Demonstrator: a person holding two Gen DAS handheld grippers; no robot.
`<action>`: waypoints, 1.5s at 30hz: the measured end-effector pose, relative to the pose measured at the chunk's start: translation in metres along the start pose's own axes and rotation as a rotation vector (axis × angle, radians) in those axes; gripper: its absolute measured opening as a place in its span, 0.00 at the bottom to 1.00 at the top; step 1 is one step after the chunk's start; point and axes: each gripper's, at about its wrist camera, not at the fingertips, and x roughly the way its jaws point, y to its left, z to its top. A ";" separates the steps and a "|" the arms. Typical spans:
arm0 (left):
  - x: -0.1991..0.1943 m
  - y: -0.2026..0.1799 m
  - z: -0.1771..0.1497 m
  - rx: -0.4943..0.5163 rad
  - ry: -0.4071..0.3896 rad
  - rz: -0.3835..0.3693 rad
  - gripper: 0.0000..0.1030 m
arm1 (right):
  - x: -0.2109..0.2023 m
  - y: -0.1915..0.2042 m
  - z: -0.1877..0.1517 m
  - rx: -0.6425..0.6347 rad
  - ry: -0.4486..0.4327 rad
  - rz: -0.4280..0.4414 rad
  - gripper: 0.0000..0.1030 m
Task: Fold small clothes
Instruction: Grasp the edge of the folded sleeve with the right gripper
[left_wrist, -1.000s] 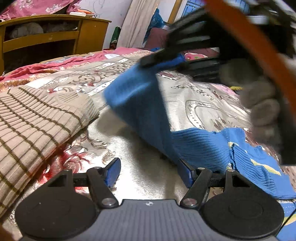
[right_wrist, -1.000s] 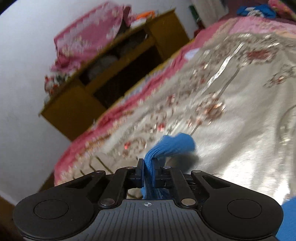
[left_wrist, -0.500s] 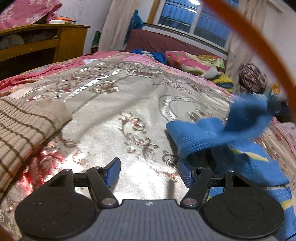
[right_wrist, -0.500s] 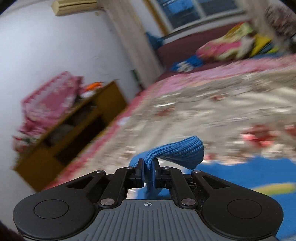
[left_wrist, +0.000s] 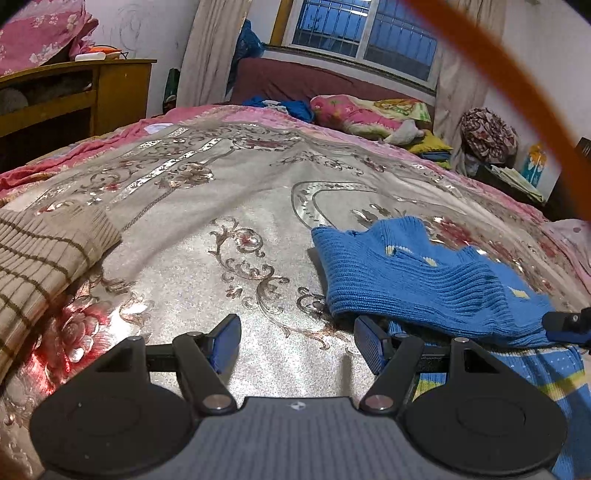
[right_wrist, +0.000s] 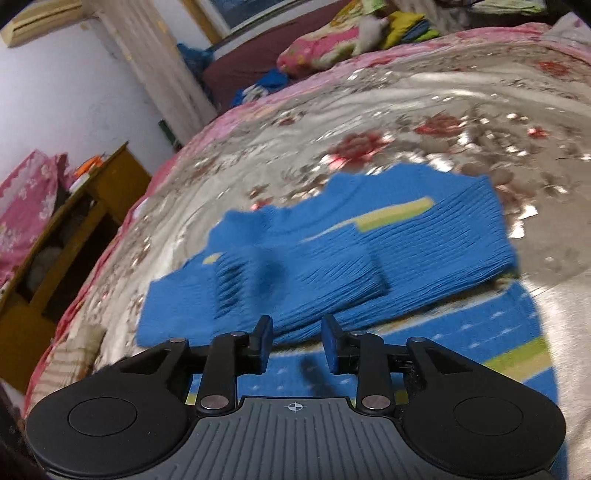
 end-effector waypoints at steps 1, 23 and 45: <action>0.000 0.000 0.000 0.000 -0.002 -0.001 0.70 | -0.001 -0.004 0.003 0.017 -0.013 -0.015 0.29; -0.006 -0.014 -0.002 0.053 -0.037 -0.028 0.70 | 0.026 -0.059 0.014 0.314 0.039 0.069 0.34; -0.016 -0.043 -0.013 0.136 -0.061 -0.047 0.70 | -0.020 -0.043 0.067 0.307 -0.127 0.169 0.09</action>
